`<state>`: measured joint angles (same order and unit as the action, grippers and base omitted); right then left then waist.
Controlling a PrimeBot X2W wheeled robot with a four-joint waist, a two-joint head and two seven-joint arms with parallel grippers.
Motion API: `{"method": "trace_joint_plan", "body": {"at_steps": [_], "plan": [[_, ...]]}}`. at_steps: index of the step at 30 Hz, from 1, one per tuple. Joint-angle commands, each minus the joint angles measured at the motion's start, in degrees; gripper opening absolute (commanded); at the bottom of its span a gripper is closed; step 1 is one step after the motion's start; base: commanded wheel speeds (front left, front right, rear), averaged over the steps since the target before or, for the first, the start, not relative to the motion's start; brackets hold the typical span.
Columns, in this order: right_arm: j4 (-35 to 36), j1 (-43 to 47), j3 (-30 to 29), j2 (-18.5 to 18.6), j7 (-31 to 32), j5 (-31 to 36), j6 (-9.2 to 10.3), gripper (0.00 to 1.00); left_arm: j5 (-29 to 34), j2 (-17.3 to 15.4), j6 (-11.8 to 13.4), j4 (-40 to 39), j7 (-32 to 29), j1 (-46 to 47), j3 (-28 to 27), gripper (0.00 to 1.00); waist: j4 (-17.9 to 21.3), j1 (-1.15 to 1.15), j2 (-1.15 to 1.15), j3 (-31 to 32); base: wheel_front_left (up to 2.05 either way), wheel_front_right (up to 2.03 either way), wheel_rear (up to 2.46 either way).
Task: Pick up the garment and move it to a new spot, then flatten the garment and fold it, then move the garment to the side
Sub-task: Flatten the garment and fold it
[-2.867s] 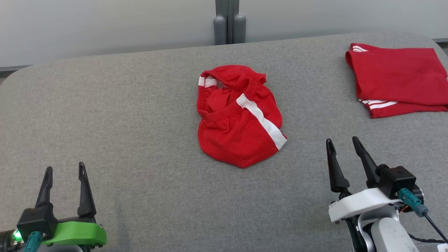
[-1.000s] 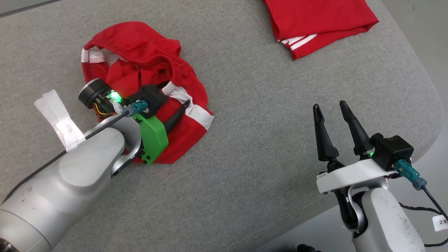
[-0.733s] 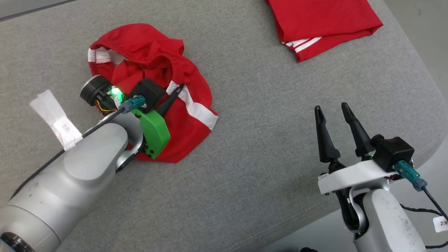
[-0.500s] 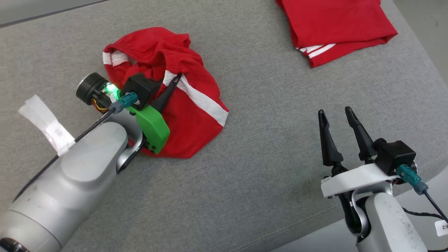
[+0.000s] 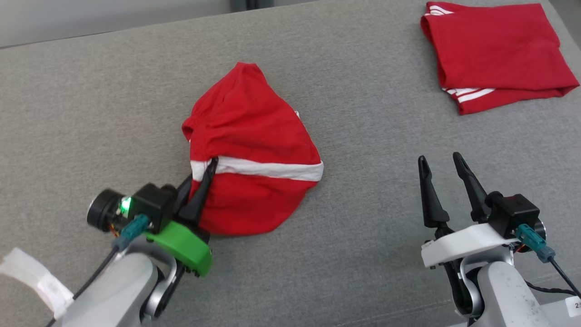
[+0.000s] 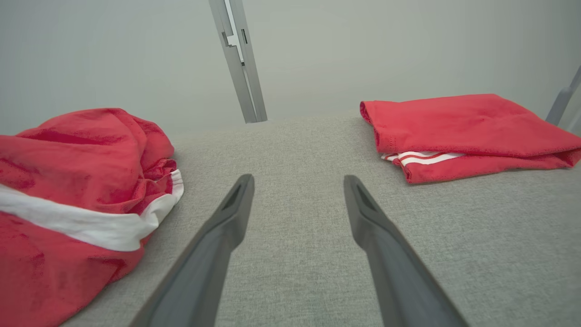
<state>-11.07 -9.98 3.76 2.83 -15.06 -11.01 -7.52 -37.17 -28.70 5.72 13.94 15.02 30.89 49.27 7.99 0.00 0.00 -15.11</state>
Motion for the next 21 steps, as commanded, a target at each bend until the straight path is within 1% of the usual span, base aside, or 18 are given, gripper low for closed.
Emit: {"method": "trace_joint_plan", "body": {"at_steps": [1, 5, 9, 12, 14, 16, 17, 18, 21], "plan": [[-0.17, 0.82, -0.29, 0.12, -0.14, 0.34, 0.07, 1.0, 0.48, -0.37, 0.93, -1.65, 0.15, -3.45, -1.27, 0.0, -3.53, 0.0, 0.0, 1.69, 0.0, 0.0, 0.0], [-0.25, 0.89, -0.38, 0.12, -0.14, 0.68, 0.07, 1.0, 0.86, -0.71, 2.61, -4.7, 0.16, -10.79, -5.32, 0.0, -5.31, 0.0, 0.0, 1.56, 0.0, 0.0, 0.0], [-0.56, 0.46, -0.01, 0.11, -0.14, 0.83, 0.07, 1.0, 1.97, -0.6, 3.75, -6.08, 0.16, -16.82, -10.29, 0.0, -6.31, 0.0, 0.0, 1.42, 0.0, 0.0, 0.0], [-0.71, 0.34, -0.03, 0.13, -0.14, 1.03, 0.07, 1.0, 2.43, 0.62, 3.5, -6.53, 0.16, -20.34, -14.14, 0.0, -6.76, 0.0, 0.0, 1.34, 0.0, 0.0, 0.0], [-0.82, 0.3, -0.06, 0.14, -0.14, 1.07, 0.07, 1.0, 3.11, 1.29, 2.86, -5.92, 0.17, -22.3, -16.17, 0.0, -6.9, 0.0, 0.0, 1.31, 0.0, 0.0, 0.0], [-0.95, 0.34, -0.02, 0.12, -0.14, 1.13, 0.07, 1.0, 3.7, 2.64, 1.82, -5.45, 0.17, -23.52, -17.97, 0.0, -6.99, 0.0, 0.0, 1.31, 0.0, 0.0, 0.0], [-1.01, 0.36, -0.03, 0.14, -0.14, 1.12, 0.07, 1.0, 5.08, 2.88, 1.56, -5.17, 0.17, -23.79, -18.74, 0.88, -7.01, 0.0, 0.0, 1.34, 0.0, 0.0, 0.0], [-1.07, 0.45, -0.06, 0.14, -0.14, 1.16, 0.07, 1.0, 5.75, 3.75, 1.45, -5.38, 0.17, -23.88, -19.95, 1.0, -7.08, 0.0, 0.0, 1.42, 0.0, 0.0, 0.0], [-1.25, 0.68, -0.28, 0.2, -0.14, 1.17, 0.07, 1.0, 8.23, 5.7, 0.21, -6.15, 0.17, -24.94, -23.35, 1.0, -7.16, 0.0, 0.0, 1.83, 0.0, 0.0, 0.0]]}}
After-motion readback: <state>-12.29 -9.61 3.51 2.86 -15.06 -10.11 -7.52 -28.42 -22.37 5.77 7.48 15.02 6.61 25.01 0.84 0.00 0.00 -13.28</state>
